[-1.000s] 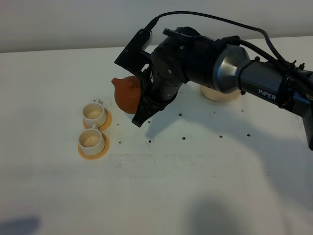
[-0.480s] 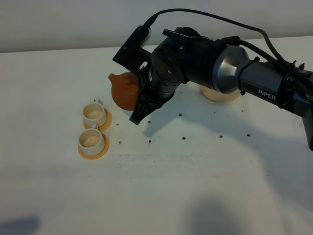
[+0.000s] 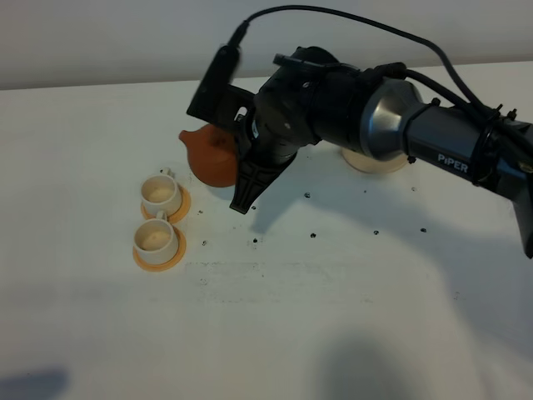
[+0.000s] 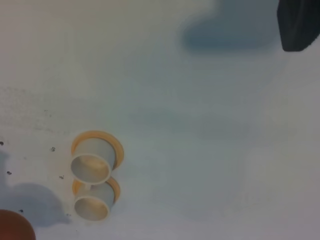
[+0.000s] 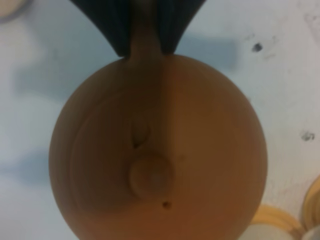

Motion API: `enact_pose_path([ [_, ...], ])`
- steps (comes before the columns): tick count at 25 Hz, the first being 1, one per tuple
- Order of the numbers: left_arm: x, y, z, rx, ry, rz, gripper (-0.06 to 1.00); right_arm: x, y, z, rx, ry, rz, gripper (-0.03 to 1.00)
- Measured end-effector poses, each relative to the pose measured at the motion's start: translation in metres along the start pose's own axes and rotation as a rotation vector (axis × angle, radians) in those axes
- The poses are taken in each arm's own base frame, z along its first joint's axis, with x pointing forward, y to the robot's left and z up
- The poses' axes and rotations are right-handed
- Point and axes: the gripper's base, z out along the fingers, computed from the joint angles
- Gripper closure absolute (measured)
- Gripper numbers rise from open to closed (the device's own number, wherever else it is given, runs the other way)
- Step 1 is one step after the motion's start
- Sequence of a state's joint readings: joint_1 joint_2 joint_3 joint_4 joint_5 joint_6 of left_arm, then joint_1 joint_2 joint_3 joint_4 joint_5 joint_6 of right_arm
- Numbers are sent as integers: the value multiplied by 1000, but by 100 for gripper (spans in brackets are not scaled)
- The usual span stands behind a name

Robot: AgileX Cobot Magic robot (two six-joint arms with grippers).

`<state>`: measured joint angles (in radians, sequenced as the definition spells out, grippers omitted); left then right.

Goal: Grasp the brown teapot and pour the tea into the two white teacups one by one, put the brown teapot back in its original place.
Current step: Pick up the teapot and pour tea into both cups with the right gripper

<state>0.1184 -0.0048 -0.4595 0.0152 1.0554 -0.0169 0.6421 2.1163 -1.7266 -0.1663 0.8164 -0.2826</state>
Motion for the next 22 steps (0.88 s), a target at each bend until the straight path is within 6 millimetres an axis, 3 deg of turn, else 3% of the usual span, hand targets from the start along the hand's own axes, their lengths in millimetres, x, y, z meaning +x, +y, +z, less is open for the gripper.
enact_pose_path([
  [7,0,0,0,0,0,0,67,-10,9,2,93,-37,-141,88],
  [15,0,0,0,0,0,0,67,-6,15,28,118,15,-220,88],
  [22,0,0,0,0,0,0,67,-10,20,29,150,2,-277,88],
])
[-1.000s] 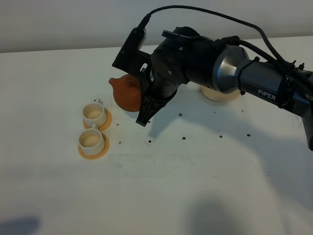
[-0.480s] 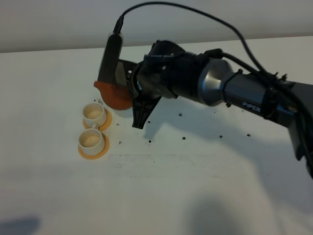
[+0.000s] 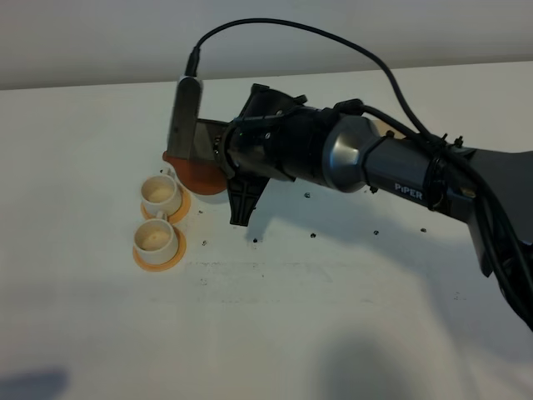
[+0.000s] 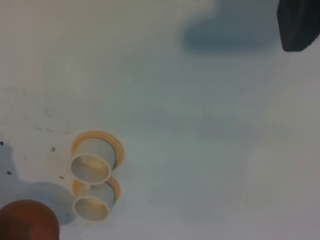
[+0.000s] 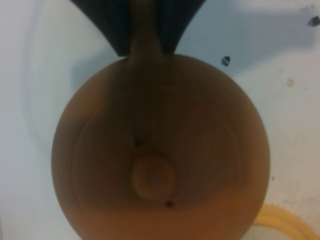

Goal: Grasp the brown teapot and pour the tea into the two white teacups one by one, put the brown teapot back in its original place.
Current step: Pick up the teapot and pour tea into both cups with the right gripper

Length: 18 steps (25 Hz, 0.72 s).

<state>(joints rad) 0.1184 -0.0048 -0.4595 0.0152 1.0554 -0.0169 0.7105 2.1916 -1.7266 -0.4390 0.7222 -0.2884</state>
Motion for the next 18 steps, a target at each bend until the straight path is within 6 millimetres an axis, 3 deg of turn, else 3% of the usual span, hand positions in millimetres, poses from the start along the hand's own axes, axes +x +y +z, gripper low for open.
enact_pose_path([
  [7,0,0,0,0,0,0,67,-7,5,-3,47,-4,-84,88],
  [18,0,2,0,-16,0,9,67,-2,12,21,86,50,-155,88],
])
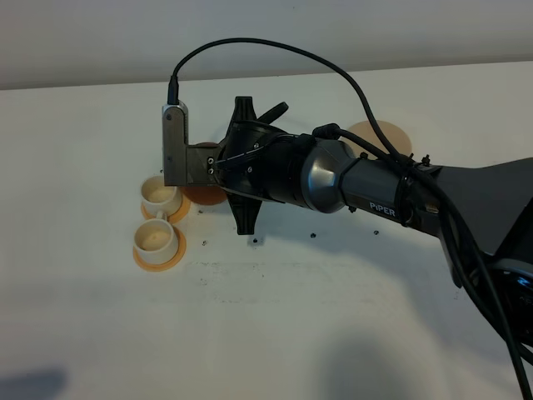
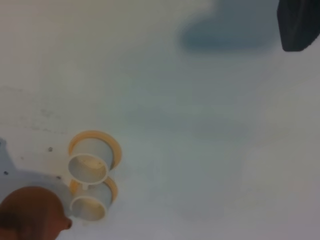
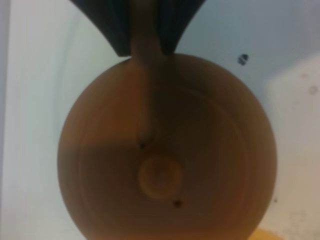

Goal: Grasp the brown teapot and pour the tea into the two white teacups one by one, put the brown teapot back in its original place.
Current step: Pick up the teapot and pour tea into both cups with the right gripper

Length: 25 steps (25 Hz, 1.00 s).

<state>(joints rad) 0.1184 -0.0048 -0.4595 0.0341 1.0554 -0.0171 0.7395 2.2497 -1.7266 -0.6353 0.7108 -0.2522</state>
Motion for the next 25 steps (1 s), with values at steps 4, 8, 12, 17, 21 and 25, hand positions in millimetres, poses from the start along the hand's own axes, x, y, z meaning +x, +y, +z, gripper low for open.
enact_pose_path([
  [4,0,3,0,-28,0,16,67,0,-3,-1,41,5,-13,88],
  [8,0,3,0,-32,-1,18,67,-2,-3,-2,64,5,-38,88],
  [12,0,3,0,-32,-1,18,67,-6,-1,-4,84,4,-69,88],
  [17,0,3,0,-32,-1,18,67,-10,-1,-7,130,8,-112,88],
  [21,0,3,0,-32,-1,18,67,-9,-3,-7,155,17,-137,88],
  [25,0,3,0,-32,-1,18,67,-11,-4,-9,178,26,-165,88],
])
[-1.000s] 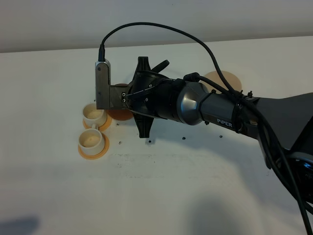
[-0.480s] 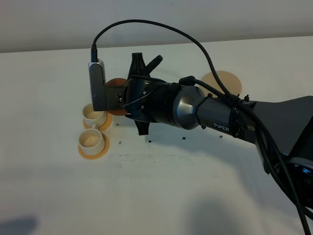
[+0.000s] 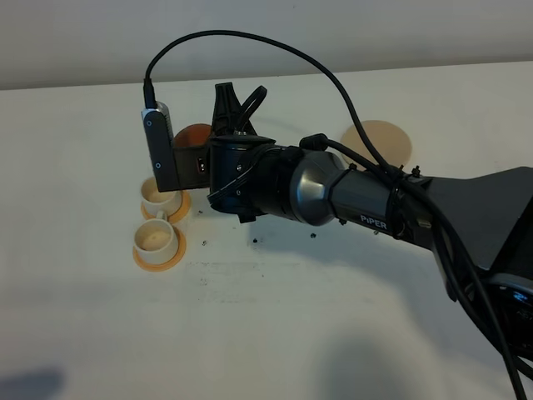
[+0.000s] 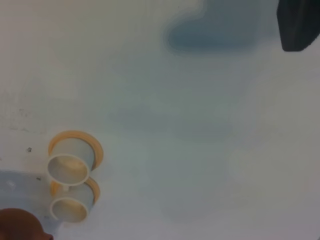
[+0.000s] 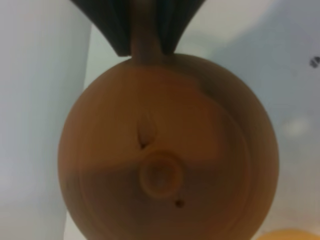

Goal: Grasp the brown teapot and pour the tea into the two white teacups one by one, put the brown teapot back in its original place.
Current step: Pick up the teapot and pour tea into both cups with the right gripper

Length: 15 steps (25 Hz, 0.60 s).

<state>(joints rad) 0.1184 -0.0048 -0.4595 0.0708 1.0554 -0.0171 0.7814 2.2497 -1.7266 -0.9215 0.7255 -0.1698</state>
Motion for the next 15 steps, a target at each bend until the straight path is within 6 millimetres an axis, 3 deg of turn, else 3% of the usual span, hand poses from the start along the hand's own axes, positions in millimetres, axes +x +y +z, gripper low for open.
enact_pose_path([
  [15,0,0,0,-1,0,0,67,-11,0,-8,84,-8,-112,88],
])
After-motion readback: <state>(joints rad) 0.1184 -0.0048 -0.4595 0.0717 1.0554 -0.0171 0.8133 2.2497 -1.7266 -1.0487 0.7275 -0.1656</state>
